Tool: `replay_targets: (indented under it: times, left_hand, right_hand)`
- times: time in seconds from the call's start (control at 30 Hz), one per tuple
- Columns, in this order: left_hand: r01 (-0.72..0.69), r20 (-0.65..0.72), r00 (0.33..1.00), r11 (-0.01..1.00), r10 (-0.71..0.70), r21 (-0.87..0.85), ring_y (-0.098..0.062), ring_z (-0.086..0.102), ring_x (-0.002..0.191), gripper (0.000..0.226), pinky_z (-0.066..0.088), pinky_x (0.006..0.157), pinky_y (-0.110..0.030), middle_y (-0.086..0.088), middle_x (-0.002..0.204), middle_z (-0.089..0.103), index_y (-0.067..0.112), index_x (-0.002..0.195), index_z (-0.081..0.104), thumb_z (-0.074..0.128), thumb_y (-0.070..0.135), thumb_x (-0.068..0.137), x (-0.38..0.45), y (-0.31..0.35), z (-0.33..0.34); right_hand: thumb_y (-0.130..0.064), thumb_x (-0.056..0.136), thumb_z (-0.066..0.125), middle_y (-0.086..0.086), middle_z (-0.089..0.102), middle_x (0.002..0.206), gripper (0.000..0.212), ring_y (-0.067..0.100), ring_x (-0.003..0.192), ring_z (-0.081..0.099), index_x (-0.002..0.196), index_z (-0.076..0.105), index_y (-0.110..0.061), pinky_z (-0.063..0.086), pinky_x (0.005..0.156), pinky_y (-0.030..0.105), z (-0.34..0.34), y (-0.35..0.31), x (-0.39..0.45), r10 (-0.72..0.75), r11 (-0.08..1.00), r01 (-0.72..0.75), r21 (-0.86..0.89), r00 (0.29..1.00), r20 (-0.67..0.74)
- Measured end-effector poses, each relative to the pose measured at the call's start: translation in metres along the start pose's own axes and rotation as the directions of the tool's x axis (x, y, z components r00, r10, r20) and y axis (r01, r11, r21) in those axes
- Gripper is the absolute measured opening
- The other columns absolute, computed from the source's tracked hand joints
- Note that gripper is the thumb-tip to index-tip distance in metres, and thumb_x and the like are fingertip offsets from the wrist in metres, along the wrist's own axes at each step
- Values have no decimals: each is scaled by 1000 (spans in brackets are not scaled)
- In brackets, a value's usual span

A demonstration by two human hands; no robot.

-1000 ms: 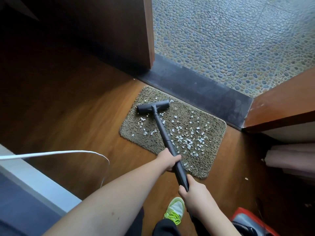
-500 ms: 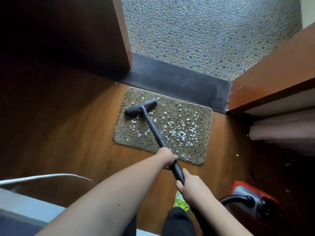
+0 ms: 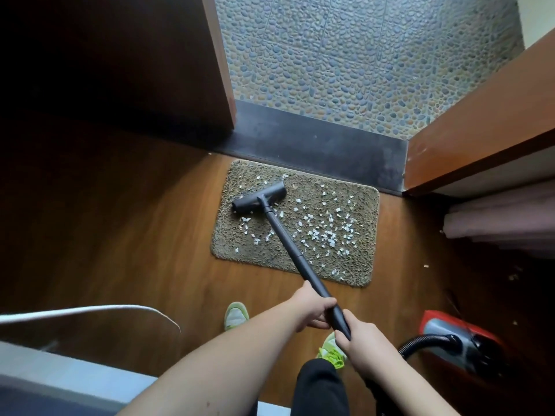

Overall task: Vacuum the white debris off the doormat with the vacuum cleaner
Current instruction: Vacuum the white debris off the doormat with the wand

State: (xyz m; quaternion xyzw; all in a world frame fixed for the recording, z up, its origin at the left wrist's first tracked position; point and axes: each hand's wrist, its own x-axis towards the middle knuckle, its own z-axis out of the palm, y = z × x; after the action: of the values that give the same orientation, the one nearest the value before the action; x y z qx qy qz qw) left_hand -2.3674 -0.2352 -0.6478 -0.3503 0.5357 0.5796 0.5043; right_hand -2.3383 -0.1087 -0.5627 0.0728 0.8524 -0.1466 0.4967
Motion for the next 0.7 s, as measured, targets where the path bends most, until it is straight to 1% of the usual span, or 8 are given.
replay_targets:
  times: [0.17, 0.27, 0.37, 0.4, 0.47, 0.57, 0.63, 0.7]
  left_hand:
    - [26, 2, 1000, 1000, -26, -5, -28, 74, 81, 42, 62, 72, -42, -14, 114, 62, 16, 121, 39, 65, 17, 89, -2, -6, 26]
    - [47, -3, 999, 998, -47, 35, -29, 74, 82, 40, 62, 74, -42, -14, 110, 63, 14, 120, 39, 64, 18, 89, -3, -11, 38]
    - [56, -16, 998, 996, -55, 71, -28, 74, 78, 41, 62, 75, -42, -12, 106, 64, 16, 119, 38, 65, 21, 88, -6, -14, 49]
    - [56, -21, 998, 995, -55, 77, -27, 74, 74, 42, 62, 72, -41, -12, 107, 64, 15, 119, 38, 65, 22, 88, -6, -15, 53]
    - [55, -25, 998, 995, -53, 78, -24, 70, 67, 42, 62, 59, -33, -14, 114, 63, 14, 121, 37, 65, 21, 90, -8, -15, 61]
    - [56, -25, 998, 995, -54, 78, -21, 66, 62, 42, 53, 40, -25, -18, 122, 61, 13, 124, 35, 63, 18, 92, -11, -15, 73]
    - [60, -20, 998, 995, -59, 79, -19, 65, 60, 39, 48, 36, -22, -18, 123, 61, 15, 122, 34, 61, 17, 93, -14, -15, 80]
    - [65, -11, 998, 994, -64, 83, -20, 66, 62, 38, 48, 36, -21, -17, 122, 61, 17, 118, 33, 61, 17, 93, -14, -17, 88]
  right_hand:
    - [-38, 96, 48, -2, 60, 88, 31, 21, 73, 55, 126, 46, -30, 49, 72, 33, 2, 27, -8, -10, 1000, 10, -8, 1000, -2]
    - [-39, 96, 48, -2, 60, 90, 32, 20, 74, 54, 127, 46, -31, 47, 71, 31, 5, 40, -14, -22, 1000, 22, 7, 1000, -2]
    - [-39, 97, 48, -4, 61, 91, 32, 17, 73, 55, 128, 46, -33, 47, 69, 28, 7, 52, -19, -29, 999, 29, 29, 1000, -4]
    - [-39, 97, 49, -4, 62, 91, 32, 17, 73, 56, 128, 46, -33, 47, 69, 28, 8, 57, -20, -30, 999, 30, 38, 1000, -3]
    - [-39, 97, 49, -3, 63, 91, 33, 17, 74, 58, 129, 46, -33, 48, 70, 28, 9, 66, -22, -25, 998, 25, 55, 1000, -3]
    - [-39, 97, 49, -3, 63, 90, 32, 18, 74, 58, 129, 46, -34, 46, 65, 25, 10, 79, -25, -17, 998, 18, 60, 1000, -5]
    - [-39, 96, 48, -4, 62, 87, 32, 17, 72, 58, 127, 47, -33, 42, 61, 23, 11, 87, -28, -15, 998, 16, 63, 1000, -6]
    - [-39, 96, 48, -3, 63, 89, 34, 17, 72, 57, 130, 46, -33, 42, 61, 23, 12, 96, -30, -9, 998, 10, 70, 1000, -9]
